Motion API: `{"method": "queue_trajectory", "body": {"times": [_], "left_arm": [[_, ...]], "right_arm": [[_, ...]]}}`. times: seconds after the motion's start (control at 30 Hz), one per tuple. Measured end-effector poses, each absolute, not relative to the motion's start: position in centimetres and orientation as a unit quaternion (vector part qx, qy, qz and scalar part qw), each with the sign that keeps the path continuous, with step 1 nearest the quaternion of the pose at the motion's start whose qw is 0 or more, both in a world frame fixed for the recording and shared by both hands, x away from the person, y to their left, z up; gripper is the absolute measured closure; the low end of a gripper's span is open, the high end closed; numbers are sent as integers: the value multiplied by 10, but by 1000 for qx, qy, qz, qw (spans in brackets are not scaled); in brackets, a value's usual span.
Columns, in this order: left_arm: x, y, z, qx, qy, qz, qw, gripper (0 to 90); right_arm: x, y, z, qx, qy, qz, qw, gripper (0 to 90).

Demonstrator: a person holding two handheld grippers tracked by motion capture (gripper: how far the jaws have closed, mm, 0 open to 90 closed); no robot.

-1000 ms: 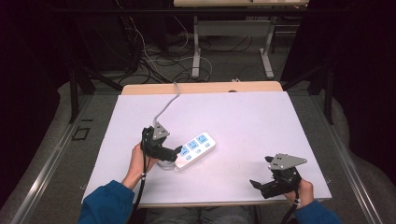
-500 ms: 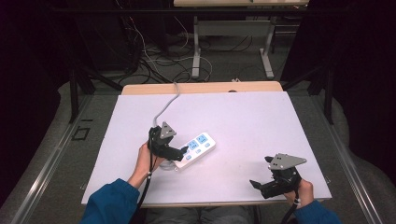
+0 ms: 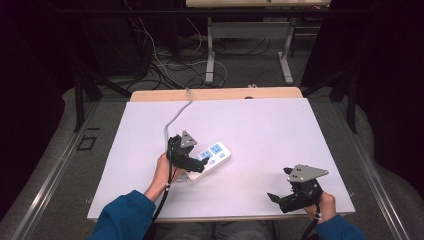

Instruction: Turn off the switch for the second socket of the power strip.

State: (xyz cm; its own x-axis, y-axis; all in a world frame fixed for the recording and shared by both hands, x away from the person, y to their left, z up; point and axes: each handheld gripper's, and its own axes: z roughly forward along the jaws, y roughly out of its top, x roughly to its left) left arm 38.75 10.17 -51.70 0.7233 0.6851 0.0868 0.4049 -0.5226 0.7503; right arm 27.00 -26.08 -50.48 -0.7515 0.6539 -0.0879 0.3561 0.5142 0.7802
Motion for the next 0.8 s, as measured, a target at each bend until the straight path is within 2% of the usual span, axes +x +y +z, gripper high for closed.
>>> {"method": "queue_trajectory", "body": {"times": [0.23,0.37,0.47,0.57,0.6,0.67,0.7,0.73,0.8], "left_arm": [[387,94,-520,852,326,186,366,14],[386,93,-520,852,324,184,368,86],[385,93,-521,851,323,179,372,194],[383,93,-521,847,326,169,384,406],[382,93,-521,846,326,163,389,406],[380,93,-521,846,320,158,396,491],[380,93,-521,847,316,155,399,576],[379,93,-521,848,311,155,400,576],[378,93,-521,847,308,147,407,652]], "right_arm": [[270,-261,-505,296,849,394,191,28],[270,-261,-505,294,850,394,190,28],[271,-261,-505,295,850,394,190,27],[270,-261,-504,294,851,392,189,28],[270,-261,-504,294,851,392,189,28],[269,-261,-504,299,852,387,187,28],[270,-261,-504,293,851,392,189,28],[270,-261,-504,293,851,392,189,28],[271,-261,-505,294,851,392,187,28]]}}
